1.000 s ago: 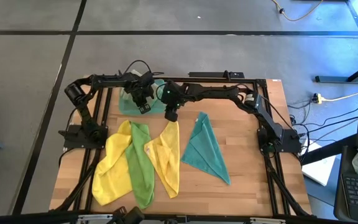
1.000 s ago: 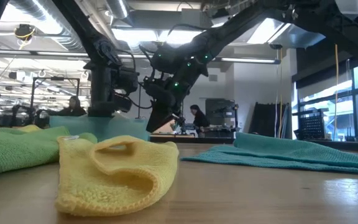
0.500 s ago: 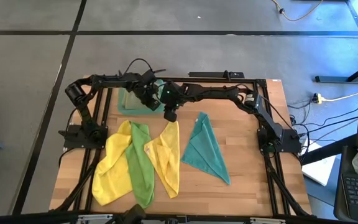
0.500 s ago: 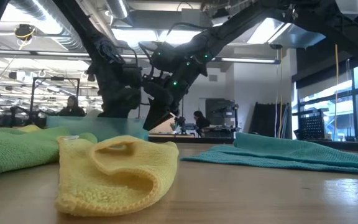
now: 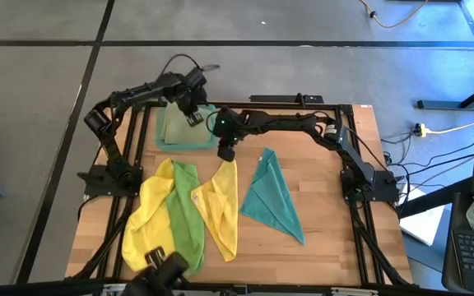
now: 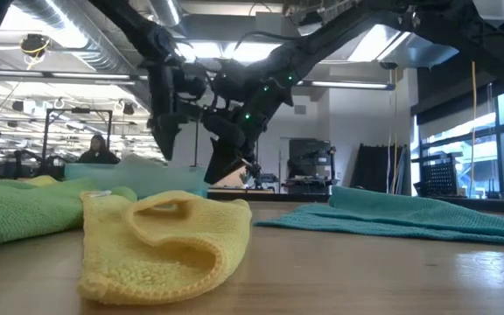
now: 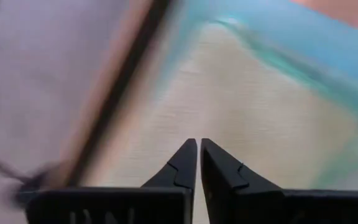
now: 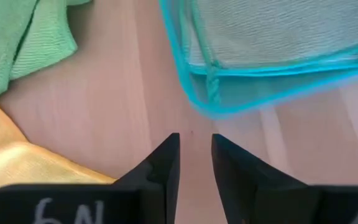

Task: Fold microfiber towels
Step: Put the light green microfiber cloth into the blue bin

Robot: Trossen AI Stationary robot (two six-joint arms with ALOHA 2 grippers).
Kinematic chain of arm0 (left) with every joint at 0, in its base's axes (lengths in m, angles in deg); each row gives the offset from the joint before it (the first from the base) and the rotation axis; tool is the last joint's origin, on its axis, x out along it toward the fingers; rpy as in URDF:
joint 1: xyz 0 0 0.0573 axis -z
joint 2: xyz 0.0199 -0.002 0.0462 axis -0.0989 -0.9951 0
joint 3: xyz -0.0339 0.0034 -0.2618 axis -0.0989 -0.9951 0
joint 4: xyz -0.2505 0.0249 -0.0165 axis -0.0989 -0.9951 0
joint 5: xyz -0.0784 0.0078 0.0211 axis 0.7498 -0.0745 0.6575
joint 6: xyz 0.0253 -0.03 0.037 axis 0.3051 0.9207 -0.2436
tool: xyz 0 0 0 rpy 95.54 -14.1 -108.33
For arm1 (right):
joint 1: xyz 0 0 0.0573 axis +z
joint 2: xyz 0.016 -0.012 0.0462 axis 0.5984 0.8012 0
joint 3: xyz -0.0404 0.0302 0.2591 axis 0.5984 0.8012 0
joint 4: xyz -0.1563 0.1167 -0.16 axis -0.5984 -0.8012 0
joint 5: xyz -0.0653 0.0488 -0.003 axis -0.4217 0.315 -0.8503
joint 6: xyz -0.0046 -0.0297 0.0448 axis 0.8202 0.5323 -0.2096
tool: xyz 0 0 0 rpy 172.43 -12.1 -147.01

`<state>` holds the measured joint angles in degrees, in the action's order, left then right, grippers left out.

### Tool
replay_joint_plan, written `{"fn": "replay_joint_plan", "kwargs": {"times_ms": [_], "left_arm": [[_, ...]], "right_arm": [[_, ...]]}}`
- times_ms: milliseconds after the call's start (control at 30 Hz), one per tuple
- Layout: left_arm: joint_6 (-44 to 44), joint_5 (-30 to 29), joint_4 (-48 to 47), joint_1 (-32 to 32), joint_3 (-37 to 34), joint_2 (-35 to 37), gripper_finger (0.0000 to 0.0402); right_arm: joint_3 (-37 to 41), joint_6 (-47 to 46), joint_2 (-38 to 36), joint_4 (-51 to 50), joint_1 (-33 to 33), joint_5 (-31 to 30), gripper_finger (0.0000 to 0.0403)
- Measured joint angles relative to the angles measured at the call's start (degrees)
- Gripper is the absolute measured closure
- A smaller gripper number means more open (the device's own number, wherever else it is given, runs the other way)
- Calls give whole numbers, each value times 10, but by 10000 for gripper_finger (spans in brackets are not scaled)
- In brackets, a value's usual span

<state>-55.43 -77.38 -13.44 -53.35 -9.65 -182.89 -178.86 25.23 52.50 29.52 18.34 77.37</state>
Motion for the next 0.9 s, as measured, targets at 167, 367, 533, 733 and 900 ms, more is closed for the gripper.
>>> {"fn": "replay_joint_plan", "kwargs": {"times_ms": [167, 367, 533, 733, 900], "left_arm": [[-70, -29, 15, -53, -4, -1, 358], [-64, -40, 27, -124, -17, -1, 324], [-37, 28, 11, -160, -49, -1, 314], [-39, 15, -36, -154, -97, -1, 313], [-44, -15, -35, -148, -95, -1, 319]], "right_arm": [[1, -6, 0, -10, 0, 15, 309], [1, -48, 0, -19, 1, 43, 309], [1, -59, 0, -19, 2, 51, 309], [1, -59, 0, -19, 2, 73, 309], [1, -60, 0, -19, 2, 74, 309]]}}
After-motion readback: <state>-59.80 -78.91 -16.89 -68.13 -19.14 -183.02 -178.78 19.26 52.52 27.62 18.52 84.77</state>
